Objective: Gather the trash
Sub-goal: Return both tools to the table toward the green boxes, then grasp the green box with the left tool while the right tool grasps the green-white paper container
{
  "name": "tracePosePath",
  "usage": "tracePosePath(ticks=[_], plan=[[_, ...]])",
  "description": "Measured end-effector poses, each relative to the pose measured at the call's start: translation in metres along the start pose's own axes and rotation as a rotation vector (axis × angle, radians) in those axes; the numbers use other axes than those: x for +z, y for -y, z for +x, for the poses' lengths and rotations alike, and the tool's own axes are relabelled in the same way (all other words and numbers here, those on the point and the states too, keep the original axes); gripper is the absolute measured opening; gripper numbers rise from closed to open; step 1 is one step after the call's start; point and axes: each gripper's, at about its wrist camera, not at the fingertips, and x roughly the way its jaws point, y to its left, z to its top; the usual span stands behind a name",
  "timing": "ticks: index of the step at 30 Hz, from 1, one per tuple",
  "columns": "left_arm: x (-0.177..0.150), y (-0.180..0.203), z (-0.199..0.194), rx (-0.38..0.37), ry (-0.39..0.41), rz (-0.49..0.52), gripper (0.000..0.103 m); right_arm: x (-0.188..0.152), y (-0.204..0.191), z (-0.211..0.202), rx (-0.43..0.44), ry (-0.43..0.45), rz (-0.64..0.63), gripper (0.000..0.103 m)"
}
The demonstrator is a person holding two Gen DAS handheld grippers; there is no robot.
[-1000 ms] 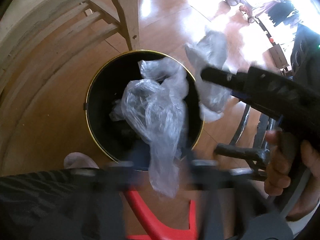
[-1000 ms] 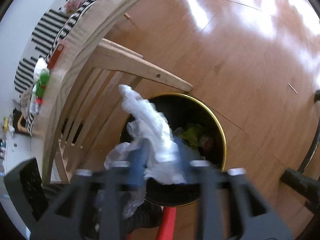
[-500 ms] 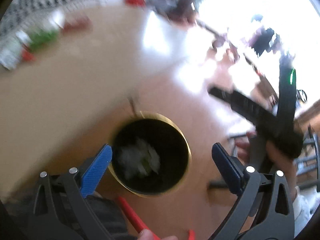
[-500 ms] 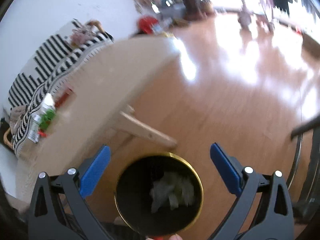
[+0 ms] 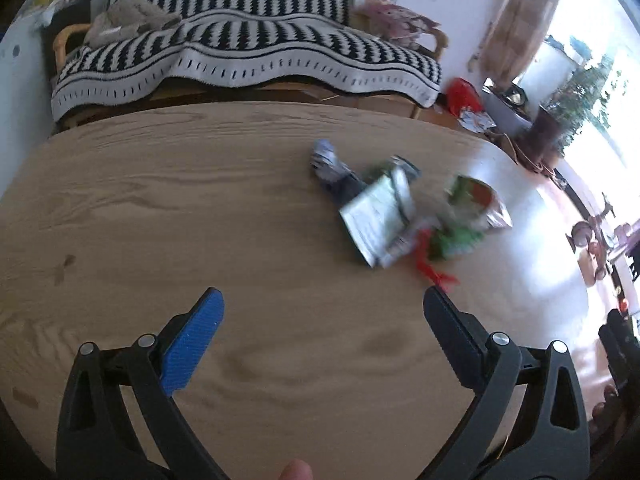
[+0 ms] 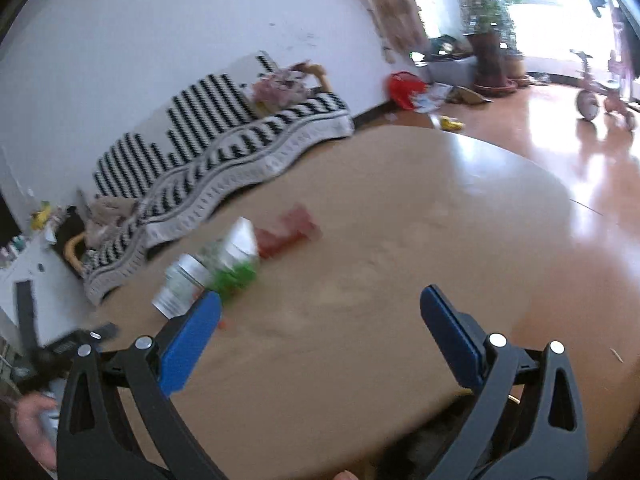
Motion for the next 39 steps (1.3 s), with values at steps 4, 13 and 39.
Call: tracePosePath(ticks=[4,13,39], plan=[[0.021,0.001,0.044,-0.035,-0.077,-0.018,0.097,0.008,-0.041,0.042,-0.001,-0.012,-0.073,0.096],[0.045,0.013,0.103,-0.061,-0.093,-0.011,0.097,0.017,-0.074,0.128,-0.009,-0.072,-0.118,0.096],[0.054,0.032,0.123,-0.070,-0.071,0.250,0.076,0.045,-0.089,0.219,0.090,-0.198,-0.139,0.013]])
